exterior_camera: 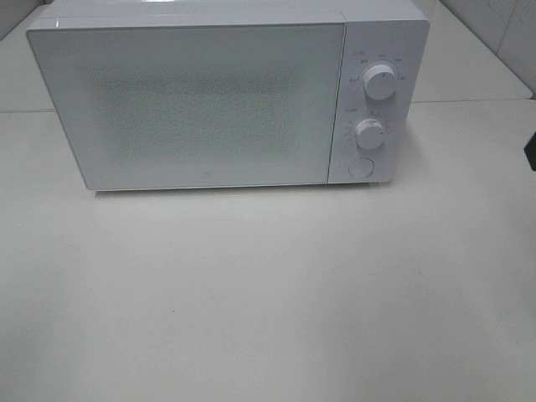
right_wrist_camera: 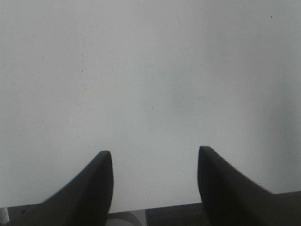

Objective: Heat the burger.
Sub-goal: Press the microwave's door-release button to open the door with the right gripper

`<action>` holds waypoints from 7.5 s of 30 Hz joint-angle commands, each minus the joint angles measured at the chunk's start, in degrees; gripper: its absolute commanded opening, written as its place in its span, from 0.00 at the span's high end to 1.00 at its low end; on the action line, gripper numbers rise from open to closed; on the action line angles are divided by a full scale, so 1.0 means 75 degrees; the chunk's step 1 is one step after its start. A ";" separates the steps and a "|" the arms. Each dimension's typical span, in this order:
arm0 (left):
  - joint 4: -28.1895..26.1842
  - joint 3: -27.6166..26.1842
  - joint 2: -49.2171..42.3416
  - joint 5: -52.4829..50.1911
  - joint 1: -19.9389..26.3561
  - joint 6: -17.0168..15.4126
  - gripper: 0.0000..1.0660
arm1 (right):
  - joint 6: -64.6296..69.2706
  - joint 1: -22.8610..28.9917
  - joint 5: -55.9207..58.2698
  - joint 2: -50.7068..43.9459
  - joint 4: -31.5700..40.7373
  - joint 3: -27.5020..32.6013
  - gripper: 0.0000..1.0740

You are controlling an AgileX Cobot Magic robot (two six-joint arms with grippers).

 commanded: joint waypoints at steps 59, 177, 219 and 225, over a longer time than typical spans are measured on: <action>-0.0084 0.0023 -0.0061 -0.0069 0.0023 0.0031 1.00 | -0.1100 -0.0023 -0.0130 -0.9312 0.0657 0.2888 0.53; -0.0076 0.0023 -0.0061 -0.0069 0.0023 0.0031 1.00 | 0.2712 0.1803 -1.3751 0.5172 0.0260 0.2086 1.00; -0.0076 0.0023 -0.0061 -0.0069 0.0023 0.0031 1.00 | 0.7112 0.1795 -1.4981 0.6769 0.2483 0.1696 1.00; -0.0076 0.0023 -0.0061 -0.0069 0.0023 0.0031 1.00 | 0.7120 0.1795 -1.4943 0.6769 0.2414 0.1276 1.00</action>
